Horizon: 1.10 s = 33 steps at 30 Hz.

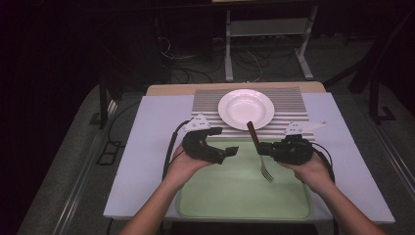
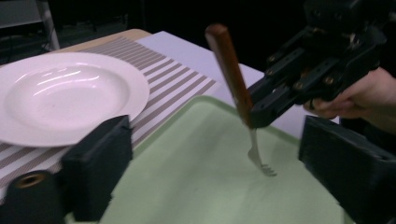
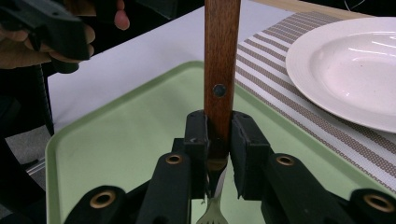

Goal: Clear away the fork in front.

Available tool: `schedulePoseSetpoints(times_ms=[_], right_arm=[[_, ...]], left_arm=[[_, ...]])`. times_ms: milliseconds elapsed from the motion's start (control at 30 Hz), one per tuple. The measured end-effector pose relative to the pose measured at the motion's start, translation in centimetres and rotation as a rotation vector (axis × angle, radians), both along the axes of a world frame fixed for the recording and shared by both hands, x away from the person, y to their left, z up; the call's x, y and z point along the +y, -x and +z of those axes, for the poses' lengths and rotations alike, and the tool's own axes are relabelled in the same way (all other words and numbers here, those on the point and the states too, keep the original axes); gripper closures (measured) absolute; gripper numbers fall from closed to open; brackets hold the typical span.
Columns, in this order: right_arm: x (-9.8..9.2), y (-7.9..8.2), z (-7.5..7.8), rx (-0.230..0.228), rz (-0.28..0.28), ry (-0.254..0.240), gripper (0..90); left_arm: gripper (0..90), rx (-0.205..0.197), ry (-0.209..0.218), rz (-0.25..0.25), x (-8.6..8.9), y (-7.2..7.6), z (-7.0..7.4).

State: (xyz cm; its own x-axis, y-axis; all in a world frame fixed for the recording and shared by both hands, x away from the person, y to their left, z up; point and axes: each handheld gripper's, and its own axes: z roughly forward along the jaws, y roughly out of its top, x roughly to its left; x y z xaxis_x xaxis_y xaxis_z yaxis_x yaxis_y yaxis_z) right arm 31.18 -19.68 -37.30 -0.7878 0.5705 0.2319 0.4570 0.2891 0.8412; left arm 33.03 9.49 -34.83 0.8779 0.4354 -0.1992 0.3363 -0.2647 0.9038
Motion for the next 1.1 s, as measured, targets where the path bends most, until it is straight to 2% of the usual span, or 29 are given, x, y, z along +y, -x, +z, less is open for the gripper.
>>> schedulePoseSetpoints(times_ms=[67, 267, 500, 800, 933, 1100], right_arm=[[0.2, 0.0, 0.0, -0.002, 0.004, 0.001, 76.5], [0.7, 0.1, 0.1, -0.014, 0.013, 0.003, 76.4], [1.1, 0.1, 0.1, -0.022, 0.012, 0.0, 76.4], [1.9, 0.3, 0.1, -0.035, 0.027, 0.001, 76.4], [2.0, 0.3, 0.2, -0.037, 0.03, -0.002, 76.4], [2.3, 0.4, 0.1, -0.042, 0.032, 0.006, 76.3]], left_arm=[[15.9, 0.008, 0.006, -0.004, -0.6, -0.1, 0.2], [30.8, 0.013, 0.014, -0.02, -2.1, -0.5, 0.4], [45.5, 0.047, 0.046, -0.023, -3.0, -1.2, 0.2], [60.2, 0.058, 0.059, -0.022, -3.8, -1.3, -0.3], [71.1, 0.063, 0.07, -0.013, -3.8, -1.3, -0.6], [75.5, 0.073, 0.091, -0.037, -3.8, -1.2, -0.5]])
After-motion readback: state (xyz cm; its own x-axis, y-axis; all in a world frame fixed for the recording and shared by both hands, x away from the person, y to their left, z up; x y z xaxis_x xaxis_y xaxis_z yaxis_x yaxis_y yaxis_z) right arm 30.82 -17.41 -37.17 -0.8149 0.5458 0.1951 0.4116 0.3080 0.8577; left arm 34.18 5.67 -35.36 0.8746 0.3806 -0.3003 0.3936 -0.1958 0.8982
